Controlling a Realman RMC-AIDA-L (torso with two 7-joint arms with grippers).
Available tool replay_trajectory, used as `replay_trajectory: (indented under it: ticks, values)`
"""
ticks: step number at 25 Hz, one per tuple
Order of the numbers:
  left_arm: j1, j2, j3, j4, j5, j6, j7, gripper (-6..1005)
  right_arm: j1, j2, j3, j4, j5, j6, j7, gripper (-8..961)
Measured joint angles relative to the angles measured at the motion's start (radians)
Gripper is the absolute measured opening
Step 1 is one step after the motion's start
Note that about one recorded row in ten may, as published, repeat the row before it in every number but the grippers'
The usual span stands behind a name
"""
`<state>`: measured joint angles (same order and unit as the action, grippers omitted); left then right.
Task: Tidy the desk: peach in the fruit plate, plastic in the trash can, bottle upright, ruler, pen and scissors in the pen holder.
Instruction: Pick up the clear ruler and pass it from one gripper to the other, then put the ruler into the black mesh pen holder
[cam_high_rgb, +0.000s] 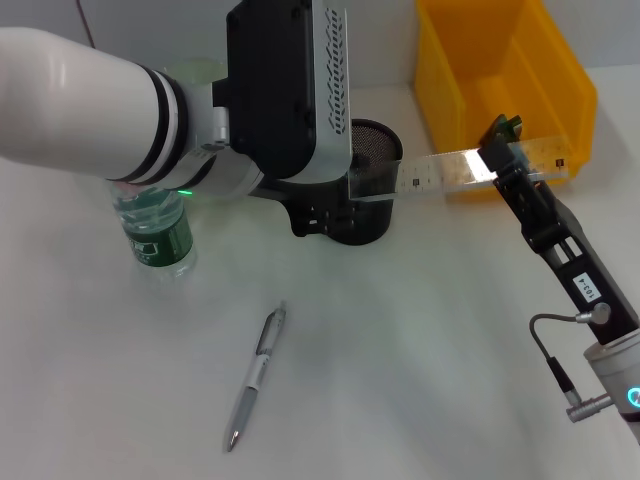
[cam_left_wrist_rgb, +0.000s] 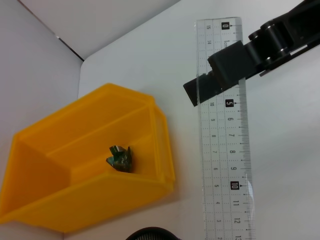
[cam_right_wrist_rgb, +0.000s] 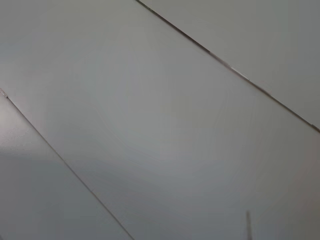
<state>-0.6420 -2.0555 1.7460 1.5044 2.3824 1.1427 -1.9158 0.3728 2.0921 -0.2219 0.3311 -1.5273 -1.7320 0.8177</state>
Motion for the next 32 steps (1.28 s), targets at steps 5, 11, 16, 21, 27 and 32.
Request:
replay_trajectory:
  ticks: [5,11,16,21,27,32]
  values:
    - [0.000,-0.002,0.000,0.000,0.003,0.000,0.000,522,0.000,-0.001,-0.003,-0.012,-0.012,0.008,0.022,653]
    - [-0.001,-0.006,0.000,-0.002,0.006,0.003,0.004,528,0.002,-0.001,-0.004,-0.020,-0.014,0.018,0.039,652]
    - [-0.001,-0.006,-0.002,0.000,0.007,0.010,0.003,532,0.002,-0.002,-0.004,-0.027,-0.017,0.020,0.046,411]
    - [0.003,-0.006,-0.002,0.007,0.009,0.012,0.005,537,0.001,-0.003,-0.004,-0.029,-0.024,0.026,0.061,318]
    - [0.008,-0.008,0.007,0.010,0.009,0.006,0.004,543,0.000,-0.001,0.002,-0.032,-0.025,0.029,0.054,172]
    - [0.017,-0.008,0.022,0.015,0.015,-0.013,0.000,548,-0.004,0.000,-0.002,-0.032,-0.026,0.002,0.048,50]
